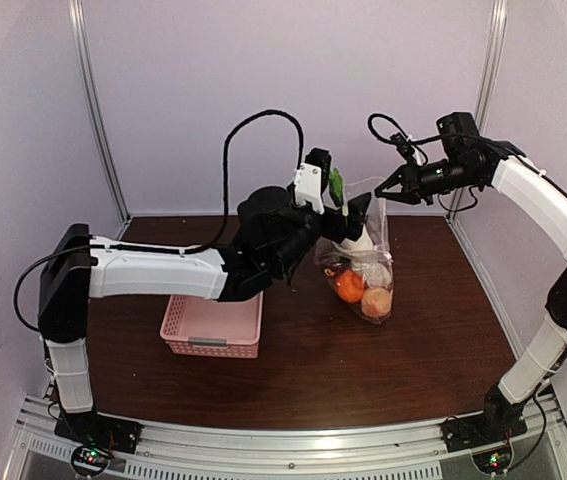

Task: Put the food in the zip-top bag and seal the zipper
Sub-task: Place the fake vegetable in the zipper food storage bag, then adjust the zipper food storage bag at the center of the board.

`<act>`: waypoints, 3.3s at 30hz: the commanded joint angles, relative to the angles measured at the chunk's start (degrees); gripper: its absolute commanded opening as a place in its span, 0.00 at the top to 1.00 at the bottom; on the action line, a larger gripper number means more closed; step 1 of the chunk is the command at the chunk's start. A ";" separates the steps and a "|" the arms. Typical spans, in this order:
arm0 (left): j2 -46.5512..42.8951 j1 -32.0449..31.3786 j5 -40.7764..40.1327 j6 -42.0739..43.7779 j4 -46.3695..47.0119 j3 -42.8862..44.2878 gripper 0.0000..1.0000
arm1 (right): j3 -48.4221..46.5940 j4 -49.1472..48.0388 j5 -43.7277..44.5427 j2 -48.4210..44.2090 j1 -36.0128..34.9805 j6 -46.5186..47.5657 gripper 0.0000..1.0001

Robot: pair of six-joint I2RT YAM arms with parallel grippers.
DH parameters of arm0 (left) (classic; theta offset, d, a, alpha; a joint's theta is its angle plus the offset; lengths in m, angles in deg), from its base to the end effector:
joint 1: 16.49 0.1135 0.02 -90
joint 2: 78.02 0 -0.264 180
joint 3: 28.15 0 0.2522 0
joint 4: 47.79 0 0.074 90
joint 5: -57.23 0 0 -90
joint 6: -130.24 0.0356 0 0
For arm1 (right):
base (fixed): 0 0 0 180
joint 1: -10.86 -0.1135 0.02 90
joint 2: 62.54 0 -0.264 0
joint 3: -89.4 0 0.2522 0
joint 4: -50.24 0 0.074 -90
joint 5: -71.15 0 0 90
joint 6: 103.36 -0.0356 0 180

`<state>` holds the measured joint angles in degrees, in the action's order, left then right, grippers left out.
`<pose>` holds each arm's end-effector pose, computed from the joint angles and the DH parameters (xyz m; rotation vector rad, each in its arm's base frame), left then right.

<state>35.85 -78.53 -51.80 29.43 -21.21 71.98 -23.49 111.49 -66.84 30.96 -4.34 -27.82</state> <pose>0.2338 -0.4157 0.3189 0.3351 1.3696 -0.8410 0.3278 0.1165 0.3955 -0.4626 2.2505 1.2273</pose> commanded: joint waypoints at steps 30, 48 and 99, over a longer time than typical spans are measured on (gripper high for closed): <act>-0.68 6.12 13.35 -39.32 -29.91 -0.35 0.60 | 5.72 -6.48 -0.78 -2.70 0.09 -0.13 1.00; -7.14 5.10 18.18 -32.68 -43.45 13.88 1.00 | -14.66 10.07 24.77 1.46 -0.18 17.07 1.00; -11.01 13.56 26.55 -18.96 -58.10 9.20 0.37 | -13.16 16.04 12.98 3.37 -10.95 29.06 1.00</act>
<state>29.51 -69.42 -26.75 7.88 -79.40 84.70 -36.06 125.21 -47.43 36.27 -14.24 -2.51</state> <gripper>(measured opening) 0.638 0.003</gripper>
